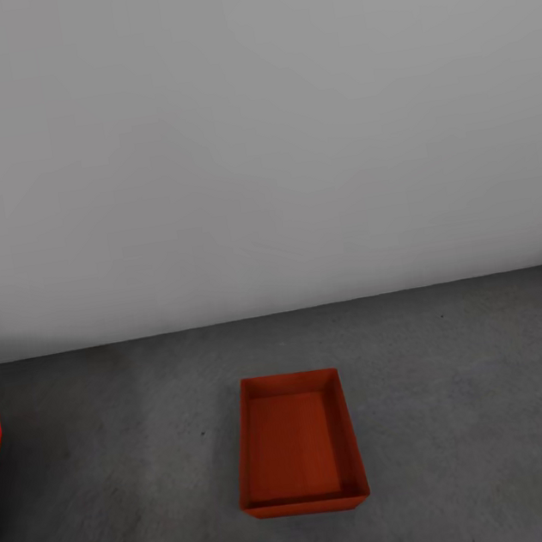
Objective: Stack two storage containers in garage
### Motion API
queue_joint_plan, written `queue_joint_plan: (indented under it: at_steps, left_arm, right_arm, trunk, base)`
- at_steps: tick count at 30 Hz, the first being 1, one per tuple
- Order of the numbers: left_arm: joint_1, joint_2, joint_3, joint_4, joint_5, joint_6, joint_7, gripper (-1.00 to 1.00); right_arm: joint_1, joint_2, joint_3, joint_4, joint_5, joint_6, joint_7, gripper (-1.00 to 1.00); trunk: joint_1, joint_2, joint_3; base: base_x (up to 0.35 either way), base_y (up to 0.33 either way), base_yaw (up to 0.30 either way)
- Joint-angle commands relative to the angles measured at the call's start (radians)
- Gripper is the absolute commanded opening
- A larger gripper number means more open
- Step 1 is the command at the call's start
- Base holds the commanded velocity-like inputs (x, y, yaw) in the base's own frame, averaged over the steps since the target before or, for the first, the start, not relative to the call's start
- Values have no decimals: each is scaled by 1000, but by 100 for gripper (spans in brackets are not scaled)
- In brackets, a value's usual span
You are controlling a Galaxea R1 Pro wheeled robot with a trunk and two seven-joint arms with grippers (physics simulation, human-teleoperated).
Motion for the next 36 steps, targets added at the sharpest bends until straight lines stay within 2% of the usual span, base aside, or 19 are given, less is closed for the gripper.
queue_joint_plan:
  at_steps: [1, 10, 18, 32, 36]
  left_arm:
    - [-1, 0, 3, 1, 7, -3, 1, 100]
    - [13, -3, 3, 1, 8, 0, 1, 100]
    - [36, -4, 3, 1, 7, -6, 1, 100]
    - [38, -4, 3, 1, 7, -7, -1, 100]
    - [38, -1, 3, 0, 7, -9, 0, 100]
  right_arm:
    - [-1, 1, 9, 3, -10, -7, -1, 100]
    - [-1, 6, 9, 3, -9, -7, -1, 100]
    - [-1, 9, 9, 3, -9, -4, 0, 100]
    - [-1, 16, 9, 4, -10, -4, 0, 100]
    - [3, 17, 9, 4, -10, -13, -1, 100]
  trunk:
    - [0, -1, -1]
    - [0, -1, -1]
    - [0, -1, -1]
    - [0, -1, -1]
    - [0, -1, 1]
  base:
    - [0, 0, 0]
    - [-69, 0, 0]
    - [-314, 0, 0]
    - [-341, 18, 0]
    - [-164, 51, 26]
